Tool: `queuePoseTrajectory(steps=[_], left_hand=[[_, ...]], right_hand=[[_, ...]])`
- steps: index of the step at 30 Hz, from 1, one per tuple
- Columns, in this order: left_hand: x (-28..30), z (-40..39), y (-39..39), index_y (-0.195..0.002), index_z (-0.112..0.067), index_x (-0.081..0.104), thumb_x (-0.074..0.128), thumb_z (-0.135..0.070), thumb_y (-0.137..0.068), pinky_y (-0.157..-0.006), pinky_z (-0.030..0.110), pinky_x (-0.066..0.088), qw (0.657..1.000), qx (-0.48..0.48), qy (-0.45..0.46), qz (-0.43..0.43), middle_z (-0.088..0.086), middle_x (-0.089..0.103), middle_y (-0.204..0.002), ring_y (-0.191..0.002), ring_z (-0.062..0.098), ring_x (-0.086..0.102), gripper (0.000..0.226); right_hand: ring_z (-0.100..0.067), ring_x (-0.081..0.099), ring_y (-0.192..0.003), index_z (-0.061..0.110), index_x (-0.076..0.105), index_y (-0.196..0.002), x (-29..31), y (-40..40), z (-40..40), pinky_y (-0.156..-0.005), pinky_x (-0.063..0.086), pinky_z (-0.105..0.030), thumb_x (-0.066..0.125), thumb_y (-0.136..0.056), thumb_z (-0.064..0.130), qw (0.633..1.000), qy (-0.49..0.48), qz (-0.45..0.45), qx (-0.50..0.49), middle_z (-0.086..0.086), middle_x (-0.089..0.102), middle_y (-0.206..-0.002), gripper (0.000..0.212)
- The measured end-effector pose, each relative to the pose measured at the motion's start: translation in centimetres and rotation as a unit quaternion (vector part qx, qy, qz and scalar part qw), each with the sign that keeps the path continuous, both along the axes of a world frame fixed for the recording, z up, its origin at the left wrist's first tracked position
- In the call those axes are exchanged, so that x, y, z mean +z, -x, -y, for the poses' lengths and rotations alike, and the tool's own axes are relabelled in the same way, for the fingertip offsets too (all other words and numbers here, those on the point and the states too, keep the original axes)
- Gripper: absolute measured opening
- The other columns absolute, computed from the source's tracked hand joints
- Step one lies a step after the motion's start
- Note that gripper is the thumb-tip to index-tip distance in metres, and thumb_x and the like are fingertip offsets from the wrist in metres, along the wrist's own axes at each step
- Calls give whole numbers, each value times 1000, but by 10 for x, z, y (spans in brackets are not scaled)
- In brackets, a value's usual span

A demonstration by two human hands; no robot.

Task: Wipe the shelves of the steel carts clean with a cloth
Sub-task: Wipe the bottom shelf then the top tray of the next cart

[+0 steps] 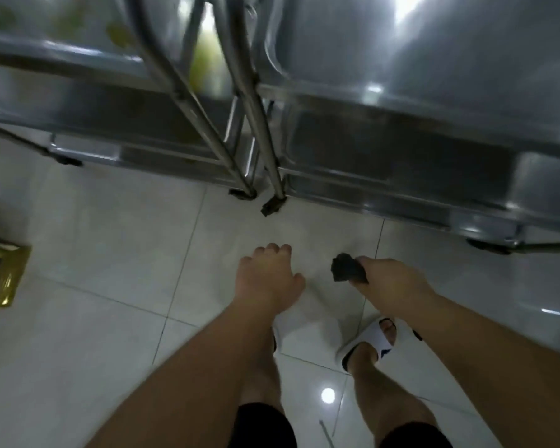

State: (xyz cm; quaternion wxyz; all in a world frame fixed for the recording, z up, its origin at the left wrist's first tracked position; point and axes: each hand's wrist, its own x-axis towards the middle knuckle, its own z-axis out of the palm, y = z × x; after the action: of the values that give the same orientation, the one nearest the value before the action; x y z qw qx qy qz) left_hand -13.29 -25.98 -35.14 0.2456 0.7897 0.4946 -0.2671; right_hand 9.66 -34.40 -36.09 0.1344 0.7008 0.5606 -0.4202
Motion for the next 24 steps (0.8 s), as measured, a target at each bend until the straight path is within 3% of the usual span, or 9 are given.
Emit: queuePoseTrajectory(steps=[2, 4, 9, 12, 19, 21, 24], left_hand=[[41, 9, 13, -150, -25, 44, 44, -54, -99, -85, 40, 36, 999, 39, -4, -4, 3, 55, -140, -123, 26, 53, 59], [80, 17, 26, -147, -25, 46, 45, -52, -98, -83, 40, 34, 997, 80, -11, 1, 3, 56, -137, -121, 26, 54, 57], [157, 21, 62, -146, -25, 46, 43, -53, -99, -90, 42, 39, 991, 134, -20, 19, 3, 55, -140, -125, 26, 53, 54], [190, 3, 92, -149, -26, 44, 43, -54, -100, -97, 43, 41, 986, 162, -33, 37, 2, 53, -145, -129, 25, 51, 57], [265, -52, 198, -148, -25, 47, 42, -55, -101, -101, 41, 40, 974, 196, -95, 65, 2, 53, -147, -132, 25, 50, 55], [284, -64, 231, -149, -25, 46, 42, -55, -101, -101, 41, 41, 969, 211, -110, 65, 3, 53, -147, -132, 26, 51, 57], [306, -75, 275, -151, -25, 44, 41, -55, -101, -102, 43, 41, 962, 236, -125, 63, 4, 51, -148, -132, 27, 50, 59]], right_hand=[[-18, 59, -80, 22, 58, -126, 48, 11, -11, -66, 46, -30, 51, -106, 41, 1000, -11, 4, 15, -1, 66, -97, 29], [-21, 64, -87, 26, 55, -128, 94, 25, -27, -77, 56, -37, 50, -105, 41, 999, -7, 16, 35, -2, 67, -101, 27], [-17, 57, -81, 28, 58, -123, 185, 71, -64, -69, 42, -30, 50, -105, 42, 995, -34, 42, 89, 0, 64, -99, 24], [-15, 54, -82, 27, 58, -126, 222, 107, -91, -73, 38, -28, 50, -106, 40, 992, -46, 49, 110, 2, 58, -98, 26], [-23, 62, -113, 30, 53, -137, 300, 203, -147, -92, 51, -35, 45, -107, 43, 977, -76, 49, 192, 1, 64, -125, 34], [-22, 62, -113, 30, 54, -135, 318, 234, -163, -87, 46, -31, 46, -107, 42, 972, -96, 40, 210, 7, 61, -121, 31], [-20, 64, -103, 28, 56, -130, 340, 277, -183, -86, 50, -32, 48, -106, 43, 970, -121, 44, 205, 0, 66, -116, 30]])
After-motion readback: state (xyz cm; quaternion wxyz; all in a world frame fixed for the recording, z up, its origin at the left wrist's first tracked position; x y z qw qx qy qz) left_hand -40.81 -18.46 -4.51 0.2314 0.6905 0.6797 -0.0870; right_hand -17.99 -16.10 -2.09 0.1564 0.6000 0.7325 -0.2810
